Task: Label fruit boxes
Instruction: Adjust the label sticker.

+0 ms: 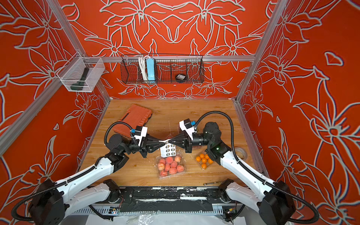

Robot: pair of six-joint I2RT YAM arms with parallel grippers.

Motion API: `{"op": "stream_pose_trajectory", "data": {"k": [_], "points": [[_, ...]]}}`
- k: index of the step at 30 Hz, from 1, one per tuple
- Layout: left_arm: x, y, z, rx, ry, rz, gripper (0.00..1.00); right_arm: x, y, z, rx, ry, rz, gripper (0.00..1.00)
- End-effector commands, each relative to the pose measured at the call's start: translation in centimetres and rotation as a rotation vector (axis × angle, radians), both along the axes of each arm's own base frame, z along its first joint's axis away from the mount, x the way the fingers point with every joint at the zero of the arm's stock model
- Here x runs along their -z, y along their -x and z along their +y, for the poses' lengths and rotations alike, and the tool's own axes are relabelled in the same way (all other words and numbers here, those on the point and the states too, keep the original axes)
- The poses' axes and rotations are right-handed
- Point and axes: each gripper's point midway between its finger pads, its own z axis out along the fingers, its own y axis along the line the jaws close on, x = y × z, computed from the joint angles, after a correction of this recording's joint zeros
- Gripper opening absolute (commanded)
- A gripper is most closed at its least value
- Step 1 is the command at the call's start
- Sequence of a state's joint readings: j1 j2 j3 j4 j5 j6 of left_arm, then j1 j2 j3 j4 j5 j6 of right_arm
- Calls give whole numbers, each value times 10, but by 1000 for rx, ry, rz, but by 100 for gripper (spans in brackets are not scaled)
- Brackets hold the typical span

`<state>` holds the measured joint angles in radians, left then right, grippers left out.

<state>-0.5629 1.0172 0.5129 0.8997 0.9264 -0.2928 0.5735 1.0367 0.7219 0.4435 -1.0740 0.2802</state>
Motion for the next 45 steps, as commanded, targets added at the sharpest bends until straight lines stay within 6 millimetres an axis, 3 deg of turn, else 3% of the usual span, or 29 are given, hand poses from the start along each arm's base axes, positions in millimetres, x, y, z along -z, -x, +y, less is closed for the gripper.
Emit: {"op": "stream_pose_trajectory", "data": {"k": [1,5,20,27,38,45], "points": [[-1,6,2,22,4,-19,7,-10,-1,-1,19,-14,-46,0],[1,5,3,17,4,-21,0,-10,-2,0,21,-11,-42,0],[-5,-3,-3,37,23,9,0,-6,-15,7,41,-29,-7,0],[-2,-12,-7,29,27,29,0,-2,-15,11,21,-26,1,0],[9,-44,-2,-100,16,85,0,4,-11,8,29,-2,-7,0],[11,-47,3,-124,12,90,0,4,-12,9,23,-1,-3,0]]}}
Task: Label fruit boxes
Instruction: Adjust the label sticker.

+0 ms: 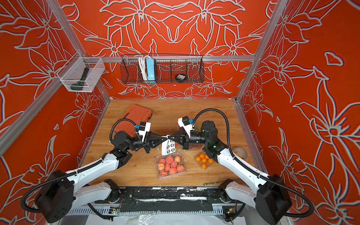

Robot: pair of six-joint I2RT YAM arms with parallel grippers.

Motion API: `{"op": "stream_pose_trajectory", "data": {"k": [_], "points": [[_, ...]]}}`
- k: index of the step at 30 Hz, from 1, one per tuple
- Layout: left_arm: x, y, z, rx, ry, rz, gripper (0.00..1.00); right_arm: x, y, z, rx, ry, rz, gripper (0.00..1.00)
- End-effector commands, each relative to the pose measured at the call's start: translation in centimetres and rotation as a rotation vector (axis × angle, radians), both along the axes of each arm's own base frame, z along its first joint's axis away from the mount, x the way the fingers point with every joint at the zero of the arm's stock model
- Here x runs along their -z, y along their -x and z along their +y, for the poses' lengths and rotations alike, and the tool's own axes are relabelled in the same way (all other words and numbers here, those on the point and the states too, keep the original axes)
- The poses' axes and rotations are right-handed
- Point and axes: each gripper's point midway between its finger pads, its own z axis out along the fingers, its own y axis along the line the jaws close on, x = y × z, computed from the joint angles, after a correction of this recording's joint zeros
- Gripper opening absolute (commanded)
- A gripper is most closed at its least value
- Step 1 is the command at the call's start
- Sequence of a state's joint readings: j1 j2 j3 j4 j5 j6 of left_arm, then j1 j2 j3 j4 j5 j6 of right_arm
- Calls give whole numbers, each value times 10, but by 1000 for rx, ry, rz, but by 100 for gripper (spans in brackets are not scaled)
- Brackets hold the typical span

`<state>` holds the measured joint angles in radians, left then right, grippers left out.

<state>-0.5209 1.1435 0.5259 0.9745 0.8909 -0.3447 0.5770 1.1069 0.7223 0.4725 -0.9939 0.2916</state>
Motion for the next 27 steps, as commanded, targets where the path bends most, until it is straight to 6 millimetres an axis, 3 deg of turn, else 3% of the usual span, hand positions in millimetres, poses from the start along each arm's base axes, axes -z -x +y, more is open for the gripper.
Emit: {"op": "stream_pose_trajectory", "data": {"k": [1,18,27], "points": [[-4,-11,5,-57,13,2,0,-11,14,1,-56,-20,-47,0],[2,-18,11,-137,-12,22,0,-8,6,1,-11,-11,-40,0],[6,-11,15,-137,-11,18,12,-12,-1,-1,40,-14,-36,0]]}}
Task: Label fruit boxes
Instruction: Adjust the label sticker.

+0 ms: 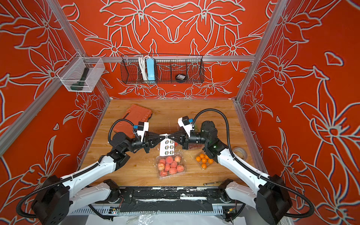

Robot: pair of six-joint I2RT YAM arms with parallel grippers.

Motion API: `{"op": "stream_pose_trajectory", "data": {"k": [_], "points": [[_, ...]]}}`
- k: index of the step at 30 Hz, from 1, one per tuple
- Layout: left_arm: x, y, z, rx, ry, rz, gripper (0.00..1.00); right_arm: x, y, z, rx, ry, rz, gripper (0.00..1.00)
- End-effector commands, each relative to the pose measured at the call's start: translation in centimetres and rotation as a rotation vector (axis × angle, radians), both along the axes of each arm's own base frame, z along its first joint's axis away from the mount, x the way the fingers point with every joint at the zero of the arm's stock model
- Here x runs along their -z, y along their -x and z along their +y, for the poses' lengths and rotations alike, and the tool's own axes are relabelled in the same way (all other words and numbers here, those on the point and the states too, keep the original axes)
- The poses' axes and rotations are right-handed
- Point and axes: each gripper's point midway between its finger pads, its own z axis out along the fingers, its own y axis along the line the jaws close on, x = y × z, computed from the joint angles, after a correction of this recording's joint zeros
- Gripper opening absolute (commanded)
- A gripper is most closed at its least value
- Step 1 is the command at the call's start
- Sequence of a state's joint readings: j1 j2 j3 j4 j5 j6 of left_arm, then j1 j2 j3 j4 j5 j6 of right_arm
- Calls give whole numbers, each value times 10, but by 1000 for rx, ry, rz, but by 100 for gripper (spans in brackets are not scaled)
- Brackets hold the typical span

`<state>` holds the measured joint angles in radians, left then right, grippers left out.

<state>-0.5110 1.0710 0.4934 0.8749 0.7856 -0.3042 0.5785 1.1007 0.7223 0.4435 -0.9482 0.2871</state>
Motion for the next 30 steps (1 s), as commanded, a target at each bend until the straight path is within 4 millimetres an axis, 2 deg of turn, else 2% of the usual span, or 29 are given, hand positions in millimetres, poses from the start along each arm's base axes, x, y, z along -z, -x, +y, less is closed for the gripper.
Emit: {"op": "stream_pose_trajectory", "data": {"k": [1,7,13,23,27,30], "points": [[-1,0,4,-19,4,-8,13,-15,6,0,-8,-29,-50,0],[-2,1,3,-11,5,-7,17,-16,8,2,-38,-39,-42,0],[-3,1,3,-9,9,-7,39,-14,7,2,-31,-31,-41,0],[-5,-4,0,-3,8,2,40,-13,11,3,-58,-35,-46,0],[-6,-6,-1,-5,9,3,46,-11,11,3,-61,-32,-51,0],[-5,-10,-1,-18,9,8,46,-10,12,3,-67,-29,-54,0]]}}
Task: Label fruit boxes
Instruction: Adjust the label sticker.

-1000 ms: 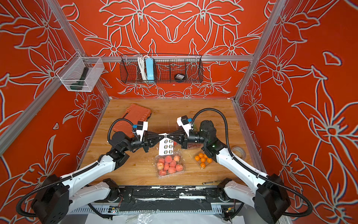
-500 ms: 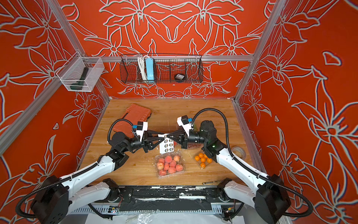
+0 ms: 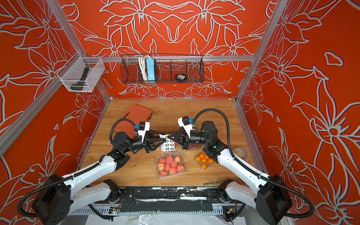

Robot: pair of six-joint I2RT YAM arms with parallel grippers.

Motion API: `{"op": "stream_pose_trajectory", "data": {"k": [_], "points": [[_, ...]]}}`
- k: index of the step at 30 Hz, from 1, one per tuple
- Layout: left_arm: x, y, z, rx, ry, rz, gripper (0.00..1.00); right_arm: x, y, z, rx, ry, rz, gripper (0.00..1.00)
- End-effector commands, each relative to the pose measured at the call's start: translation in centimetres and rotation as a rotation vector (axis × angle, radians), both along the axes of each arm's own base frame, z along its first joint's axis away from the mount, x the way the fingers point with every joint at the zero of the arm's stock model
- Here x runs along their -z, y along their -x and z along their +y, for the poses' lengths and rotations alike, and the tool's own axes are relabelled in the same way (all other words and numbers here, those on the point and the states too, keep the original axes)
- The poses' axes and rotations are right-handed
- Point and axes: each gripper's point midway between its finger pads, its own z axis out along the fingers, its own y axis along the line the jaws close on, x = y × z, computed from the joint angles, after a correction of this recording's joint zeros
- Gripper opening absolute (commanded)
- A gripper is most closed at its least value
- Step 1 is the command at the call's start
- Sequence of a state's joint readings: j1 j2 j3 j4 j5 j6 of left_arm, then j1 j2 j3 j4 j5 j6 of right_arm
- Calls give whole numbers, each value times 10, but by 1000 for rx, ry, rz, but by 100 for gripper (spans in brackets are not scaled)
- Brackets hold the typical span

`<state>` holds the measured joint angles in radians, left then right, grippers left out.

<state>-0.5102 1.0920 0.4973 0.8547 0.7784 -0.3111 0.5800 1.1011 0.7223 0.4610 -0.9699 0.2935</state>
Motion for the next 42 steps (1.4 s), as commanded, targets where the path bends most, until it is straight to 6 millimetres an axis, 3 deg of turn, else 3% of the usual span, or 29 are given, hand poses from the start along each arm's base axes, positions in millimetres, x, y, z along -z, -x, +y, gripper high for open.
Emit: {"op": "stream_pose_trajectory", "data": {"k": [1,5,8,18,22,25,34,36,39,42], "points": [[-13,-5,0,-13,23,-32,46,-6,9,2,-49,-19,-46,0],[-16,-5,0,-11,31,-40,47,-5,10,3,-62,-17,-44,0],[-15,-3,-1,6,28,-49,52,-2,7,4,-56,-9,-38,0],[-11,-1,-2,14,21,-42,53,-4,6,5,-54,-19,-39,0],[-6,11,-1,48,5,-76,74,-5,8,2,-42,-15,-45,0],[-2,21,-3,106,-9,-98,77,-8,12,1,-59,-22,-48,0],[1,37,-1,166,-10,-145,55,-10,16,-2,-65,-18,-53,0],[3,37,-1,163,-11,-145,45,-10,17,-2,-67,-16,-51,0],[2,38,-3,182,-16,-140,20,-10,18,-2,-71,-11,-50,0],[0,38,-3,184,-14,-142,15,-8,17,-2,-64,1,-49,0]]}}
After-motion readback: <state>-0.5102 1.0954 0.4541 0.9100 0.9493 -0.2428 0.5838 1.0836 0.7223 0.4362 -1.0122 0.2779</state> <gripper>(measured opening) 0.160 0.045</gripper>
